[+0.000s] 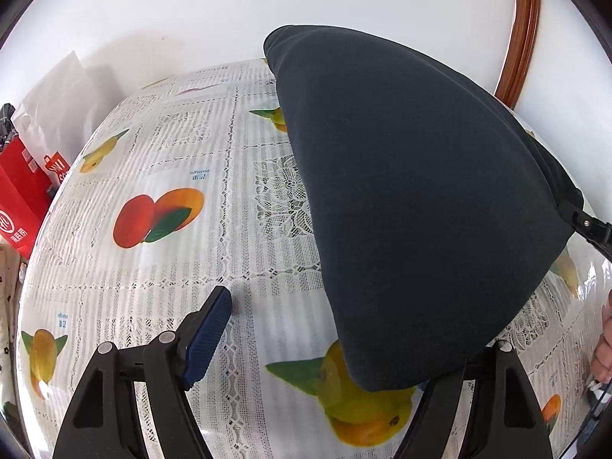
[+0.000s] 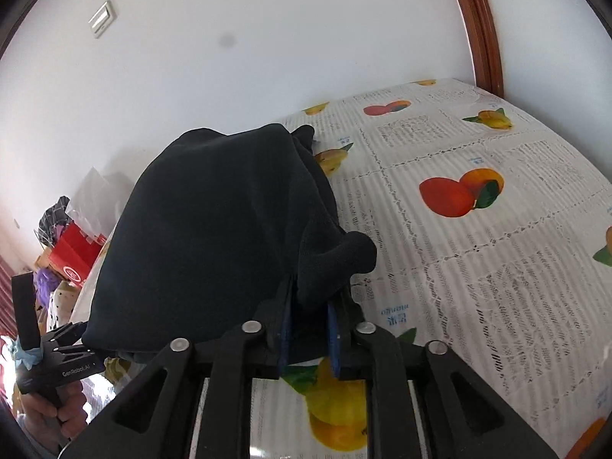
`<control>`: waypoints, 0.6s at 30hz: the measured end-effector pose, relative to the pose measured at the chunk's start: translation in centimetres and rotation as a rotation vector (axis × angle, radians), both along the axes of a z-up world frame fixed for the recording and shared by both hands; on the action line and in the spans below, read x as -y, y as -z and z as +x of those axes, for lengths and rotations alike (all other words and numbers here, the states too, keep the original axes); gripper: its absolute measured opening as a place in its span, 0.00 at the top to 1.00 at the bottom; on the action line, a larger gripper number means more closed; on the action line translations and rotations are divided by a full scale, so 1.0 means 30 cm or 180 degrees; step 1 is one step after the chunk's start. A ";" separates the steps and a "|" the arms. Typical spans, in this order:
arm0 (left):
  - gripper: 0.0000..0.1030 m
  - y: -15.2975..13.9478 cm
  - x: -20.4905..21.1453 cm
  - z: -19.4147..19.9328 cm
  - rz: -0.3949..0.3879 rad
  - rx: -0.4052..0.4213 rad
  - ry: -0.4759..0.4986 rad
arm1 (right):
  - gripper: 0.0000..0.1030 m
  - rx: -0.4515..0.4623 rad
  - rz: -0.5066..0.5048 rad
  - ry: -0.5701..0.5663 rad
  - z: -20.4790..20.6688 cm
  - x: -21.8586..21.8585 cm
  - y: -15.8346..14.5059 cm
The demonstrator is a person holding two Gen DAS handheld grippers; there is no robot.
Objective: Fold small clothes
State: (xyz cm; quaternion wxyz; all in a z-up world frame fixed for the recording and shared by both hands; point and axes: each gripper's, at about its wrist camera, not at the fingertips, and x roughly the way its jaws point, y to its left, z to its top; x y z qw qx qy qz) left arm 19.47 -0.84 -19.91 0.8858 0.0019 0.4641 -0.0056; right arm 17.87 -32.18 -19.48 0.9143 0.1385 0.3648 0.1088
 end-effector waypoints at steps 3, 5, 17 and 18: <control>0.25 -0.011 -0.008 -0.037 -0.0061 -0.0090 0.0161 | 0.77 0.0031 -0.0165 0.0035 -0.043 0.025 -0.067; 0.29 -0.030 -0.009 -0.072 -0.0072 -0.0124 0.0263 | 0.74 0.0213 -0.0472 0.0157 -0.067 0.031 -0.124; 0.29 -0.227 0.040 -0.119 -0.0003 0.0301 0.0333 | 0.74 -0.0226 -0.1021 -0.0091 0.046 -0.063 -0.057; 0.29 -0.193 0.021 -0.090 0.0025 0.0179 0.0250 | 0.74 -0.0227 -0.1029 -0.0116 0.044 -0.062 -0.078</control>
